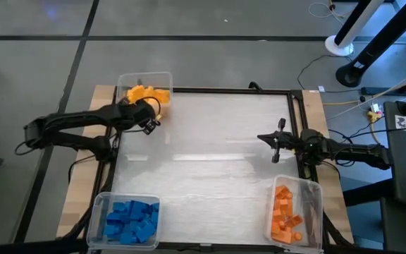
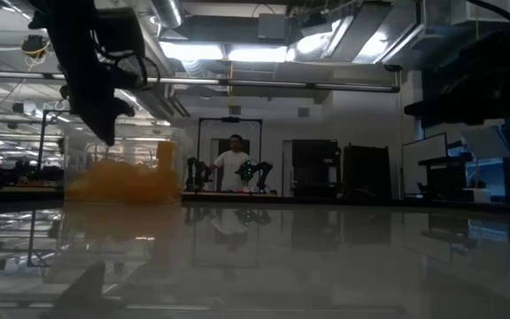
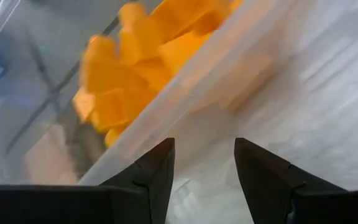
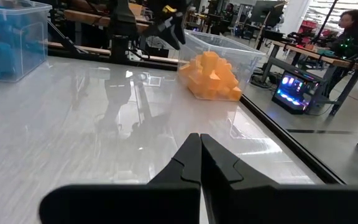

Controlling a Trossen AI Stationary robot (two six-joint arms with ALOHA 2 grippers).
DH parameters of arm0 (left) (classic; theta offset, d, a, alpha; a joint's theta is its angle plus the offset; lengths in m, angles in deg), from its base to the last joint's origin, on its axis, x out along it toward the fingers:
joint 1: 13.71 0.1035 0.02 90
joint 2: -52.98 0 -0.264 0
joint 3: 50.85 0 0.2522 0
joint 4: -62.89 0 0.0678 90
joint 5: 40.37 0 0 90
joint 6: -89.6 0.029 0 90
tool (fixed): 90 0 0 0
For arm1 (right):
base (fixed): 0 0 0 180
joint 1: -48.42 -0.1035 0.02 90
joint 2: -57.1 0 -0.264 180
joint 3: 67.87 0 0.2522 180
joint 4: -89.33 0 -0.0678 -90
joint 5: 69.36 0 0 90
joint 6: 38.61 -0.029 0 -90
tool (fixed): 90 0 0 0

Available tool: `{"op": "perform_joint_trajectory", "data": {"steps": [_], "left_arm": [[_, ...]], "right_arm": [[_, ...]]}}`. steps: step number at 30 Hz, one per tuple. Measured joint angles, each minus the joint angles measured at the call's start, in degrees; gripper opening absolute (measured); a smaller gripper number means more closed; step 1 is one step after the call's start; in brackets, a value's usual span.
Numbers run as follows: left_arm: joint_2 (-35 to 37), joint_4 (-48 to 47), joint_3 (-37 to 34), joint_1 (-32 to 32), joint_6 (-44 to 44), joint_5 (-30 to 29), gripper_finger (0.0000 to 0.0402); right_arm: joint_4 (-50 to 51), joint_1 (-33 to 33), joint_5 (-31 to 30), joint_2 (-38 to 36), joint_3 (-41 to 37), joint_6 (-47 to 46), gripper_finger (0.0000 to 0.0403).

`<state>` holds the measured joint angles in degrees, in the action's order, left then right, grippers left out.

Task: Sort blocks
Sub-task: Adjust the top transparent bin to the top left part of the table, then return to Home Position

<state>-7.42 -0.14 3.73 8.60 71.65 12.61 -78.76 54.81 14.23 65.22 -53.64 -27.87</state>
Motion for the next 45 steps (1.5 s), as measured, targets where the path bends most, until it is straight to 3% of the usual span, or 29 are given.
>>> {"op": "perform_joint_trajectory", "data": {"steps": [11, 14, 17, 20, 28, 31, 37, 45], "left_arm": [[13.62, 0.73, 0.07, -7.28, -0.55, 5.43, 0.0156], [18.91, 2.08, 0.07, -10.04, -3.21, 16.02, 0.0156], [23.43, 9.52, -0.48, -14.00, -2.84, 28.27, 0.0156], [26.95, 19.64, -2.92, -18.54, -0.94, 34.63, 0.0156], [29.00, 29.72, -10.28, -25.54, 0.67, 35.21, 0.0152], [28.64, 33.48, -14.73, -26.54, 0.73, 34.91, 0.0123], [28.72, 42.28, -22.14, -27.37, 2.95, 34.91, 0.0018], [36.07, 42.16, -24.57, -28.00, 7.45, 34.91, 0.0005]], "right_arm": [[0.09, 0.00, 0.00, 0.00, -0.02, 0.02, 0.0001], [0.11, 0.00, 0.00, 0.00, -0.02, 0.02, 0.0001], [0.13, 0.00, 0.00, 0.00, -0.02, 0.20, 0.0001], [0.13, 0.00, 0.00, 0.00, -0.02, 0.21, 0.0001], [0.15, 0.00, 0.00, 0.00, -0.04, 0.20, 0.0001], [0.15, 0.00, 0.00, 0.00, -0.04, 0.20, 0.0001], [0.04, 0.00, 0.00, 0.00, -0.04, 0.20, 0.0001], [-0.49, 0.00, -0.04, -0.02, -0.04, 0.12, 0.0001]]}}
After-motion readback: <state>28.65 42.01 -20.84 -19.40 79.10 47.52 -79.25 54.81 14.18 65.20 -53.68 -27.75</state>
